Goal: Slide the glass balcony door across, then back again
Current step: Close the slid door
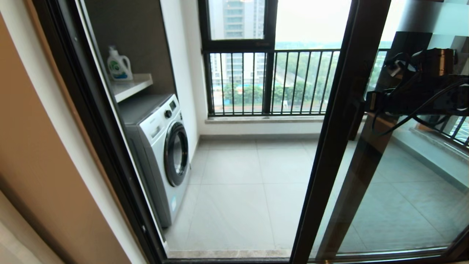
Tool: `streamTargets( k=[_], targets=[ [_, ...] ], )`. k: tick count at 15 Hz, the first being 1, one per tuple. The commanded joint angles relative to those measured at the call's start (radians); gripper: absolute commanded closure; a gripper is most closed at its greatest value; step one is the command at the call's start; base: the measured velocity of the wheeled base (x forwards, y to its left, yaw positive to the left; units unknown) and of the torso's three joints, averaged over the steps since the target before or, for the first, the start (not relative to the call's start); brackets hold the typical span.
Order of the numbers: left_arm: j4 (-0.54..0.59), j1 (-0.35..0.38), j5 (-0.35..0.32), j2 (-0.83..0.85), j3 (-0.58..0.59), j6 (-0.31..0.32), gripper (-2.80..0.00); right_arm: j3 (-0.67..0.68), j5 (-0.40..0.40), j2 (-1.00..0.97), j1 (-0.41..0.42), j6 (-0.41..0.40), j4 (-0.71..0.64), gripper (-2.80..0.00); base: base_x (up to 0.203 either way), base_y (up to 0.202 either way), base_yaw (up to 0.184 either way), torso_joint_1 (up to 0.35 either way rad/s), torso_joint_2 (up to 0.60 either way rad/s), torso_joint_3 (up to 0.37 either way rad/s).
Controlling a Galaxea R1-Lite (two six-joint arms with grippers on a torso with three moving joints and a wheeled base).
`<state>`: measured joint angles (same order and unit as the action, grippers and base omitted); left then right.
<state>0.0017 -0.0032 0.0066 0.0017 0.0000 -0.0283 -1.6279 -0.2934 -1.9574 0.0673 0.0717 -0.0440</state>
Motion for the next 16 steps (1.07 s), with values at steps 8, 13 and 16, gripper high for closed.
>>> streamTargets(
  k=[8,13,16],
  targets=[
    [0.000,0.000,0.001,0.000,0.000,-0.001,0.00,-0.001,0.101,-0.008,-0.238,0.003,0.023,0.00,0.000,0.000,0.000,0.000,0.00,0.000],
    [0.000,0.000,0.000,0.000,0.000,-0.001,0.00,-0.010,0.142,-0.029,-0.342,0.040,0.038,0.00,0.000,0.000,0.000,0.000,0.00,0.000],
    [-0.001,0.000,0.000,0.000,0.000,-0.001,0.00,-0.011,0.159,-0.046,-0.397,0.048,0.076,0.00,0.000,0.000,0.000,0.000,0.00,0.000]
  ],
)
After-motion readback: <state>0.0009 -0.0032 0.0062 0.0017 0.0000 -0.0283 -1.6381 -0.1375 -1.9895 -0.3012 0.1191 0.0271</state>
